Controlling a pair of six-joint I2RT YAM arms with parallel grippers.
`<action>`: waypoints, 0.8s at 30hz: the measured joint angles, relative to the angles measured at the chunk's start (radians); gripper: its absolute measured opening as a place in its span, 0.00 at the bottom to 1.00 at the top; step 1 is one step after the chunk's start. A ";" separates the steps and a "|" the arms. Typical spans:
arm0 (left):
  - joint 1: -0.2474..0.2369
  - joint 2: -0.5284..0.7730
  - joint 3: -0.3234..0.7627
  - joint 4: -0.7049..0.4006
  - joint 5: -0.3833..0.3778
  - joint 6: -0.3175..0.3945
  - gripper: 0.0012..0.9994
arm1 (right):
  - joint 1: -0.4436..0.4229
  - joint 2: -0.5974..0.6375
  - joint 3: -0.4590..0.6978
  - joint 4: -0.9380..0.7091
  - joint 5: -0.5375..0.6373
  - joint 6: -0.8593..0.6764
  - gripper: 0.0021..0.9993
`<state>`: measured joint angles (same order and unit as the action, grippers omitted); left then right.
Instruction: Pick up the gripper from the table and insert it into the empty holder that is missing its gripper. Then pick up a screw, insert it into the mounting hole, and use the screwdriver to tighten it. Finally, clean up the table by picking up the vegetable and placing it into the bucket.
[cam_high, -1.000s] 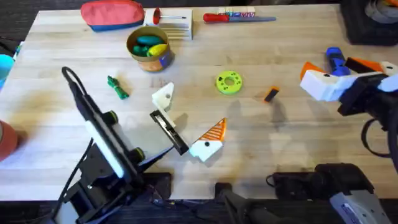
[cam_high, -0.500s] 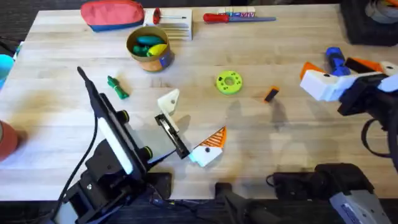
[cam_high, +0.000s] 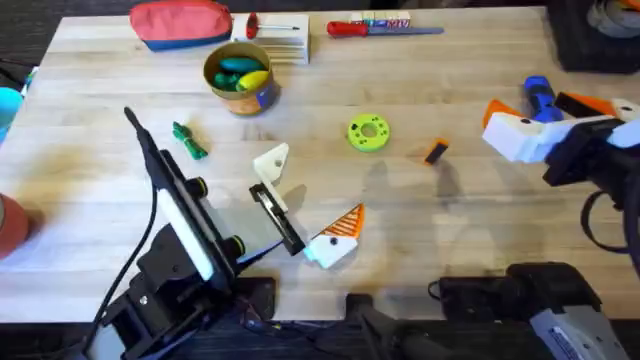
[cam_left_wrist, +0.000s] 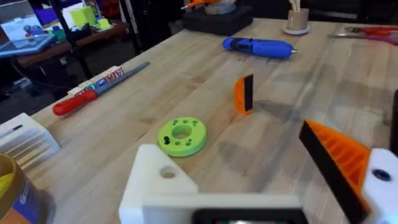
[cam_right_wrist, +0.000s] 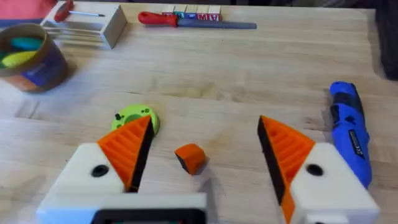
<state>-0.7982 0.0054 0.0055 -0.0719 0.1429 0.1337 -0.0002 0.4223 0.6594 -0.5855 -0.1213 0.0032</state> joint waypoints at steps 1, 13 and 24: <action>0.000 0.000 0.000 0.000 0.000 0.000 0.99 | 0.000 0.000 0.000 0.000 0.000 0.000 0.99; 0.000 0.000 0.000 0.000 0.004 -0.029 0.99 | 0.000 0.000 0.000 0.000 0.000 0.000 0.99; 0.000 0.000 0.000 0.000 0.011 -0.282 0.99 | 0.000 0.000 0.000 0.000 0.000 0.000 0.99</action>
<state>-0.7982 0.0051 0.0055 -0.0715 0.1543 -0.1484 -0.0002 0.4225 0.6594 -0.5854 -0.1211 0.0032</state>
